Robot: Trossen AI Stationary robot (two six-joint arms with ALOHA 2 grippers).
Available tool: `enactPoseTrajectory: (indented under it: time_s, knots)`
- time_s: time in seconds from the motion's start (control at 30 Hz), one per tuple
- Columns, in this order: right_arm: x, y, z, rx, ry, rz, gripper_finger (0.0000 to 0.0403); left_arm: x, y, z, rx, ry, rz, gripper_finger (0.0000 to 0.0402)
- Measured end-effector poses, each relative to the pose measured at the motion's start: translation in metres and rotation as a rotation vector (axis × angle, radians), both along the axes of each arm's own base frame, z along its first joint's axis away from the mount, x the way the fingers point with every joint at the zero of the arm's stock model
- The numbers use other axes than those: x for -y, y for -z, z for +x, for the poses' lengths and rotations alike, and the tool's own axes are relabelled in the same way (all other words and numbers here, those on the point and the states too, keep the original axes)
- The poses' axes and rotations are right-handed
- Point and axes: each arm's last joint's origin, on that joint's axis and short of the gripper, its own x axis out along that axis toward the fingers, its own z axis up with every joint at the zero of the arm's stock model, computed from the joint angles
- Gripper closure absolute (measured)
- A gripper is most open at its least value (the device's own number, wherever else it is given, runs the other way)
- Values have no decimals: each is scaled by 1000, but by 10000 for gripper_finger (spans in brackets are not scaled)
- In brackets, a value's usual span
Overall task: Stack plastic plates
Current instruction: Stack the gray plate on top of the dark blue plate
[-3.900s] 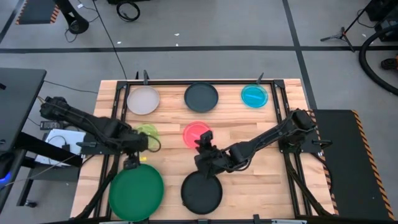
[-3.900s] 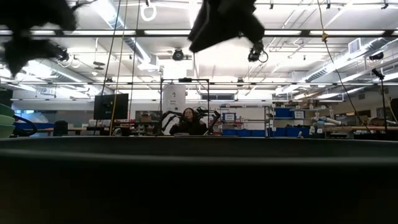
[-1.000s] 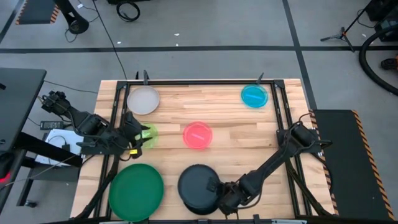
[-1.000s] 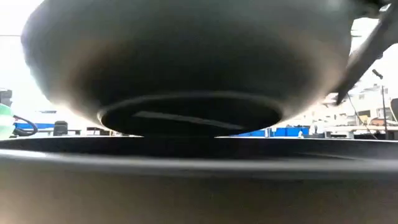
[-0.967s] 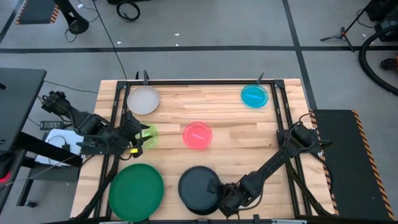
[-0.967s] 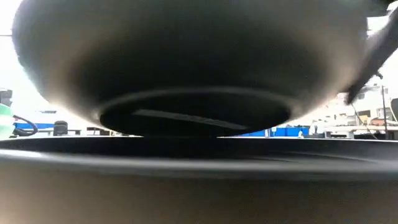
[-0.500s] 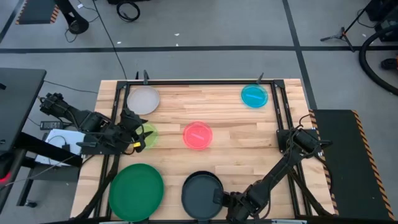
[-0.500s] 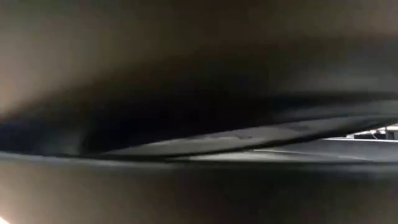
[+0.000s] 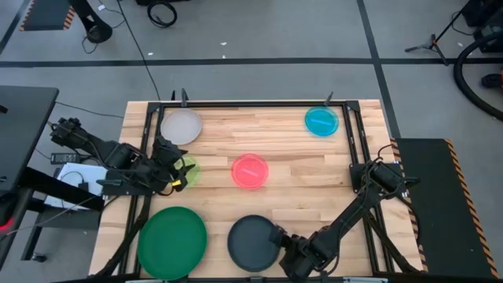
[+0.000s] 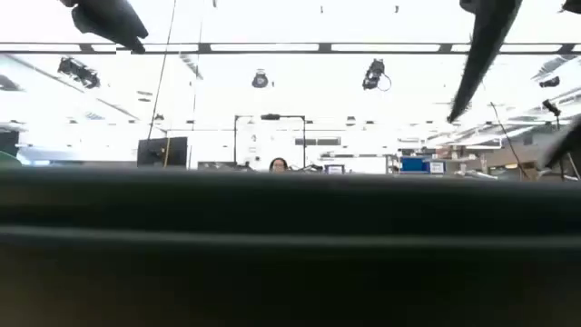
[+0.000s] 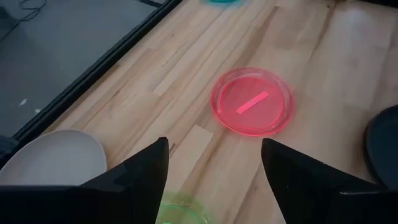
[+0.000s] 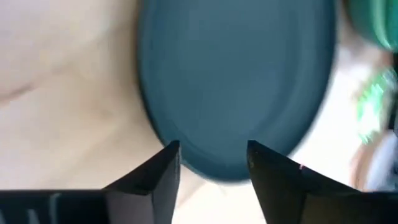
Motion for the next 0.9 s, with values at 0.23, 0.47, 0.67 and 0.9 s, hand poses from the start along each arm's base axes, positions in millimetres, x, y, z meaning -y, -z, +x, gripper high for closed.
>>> enactPoseTrajectory:
  time_s: [0.23,0.47,0.67,0.9]
  knots:
    - [28,-25,-19,-24,355,27,191,-15,22,-8,-121,-232,-49,146]
    - [39,-51,-47,37,605,41,197,-39,89,7,-166,-356,-23,162]
    - [44,-69,-58,102,691,100,197,-86,120,25,-229,-501,-44,170]
    - [45,-75,-58,126,711,145,198,-138,148,38,-375,-513,-129,171]
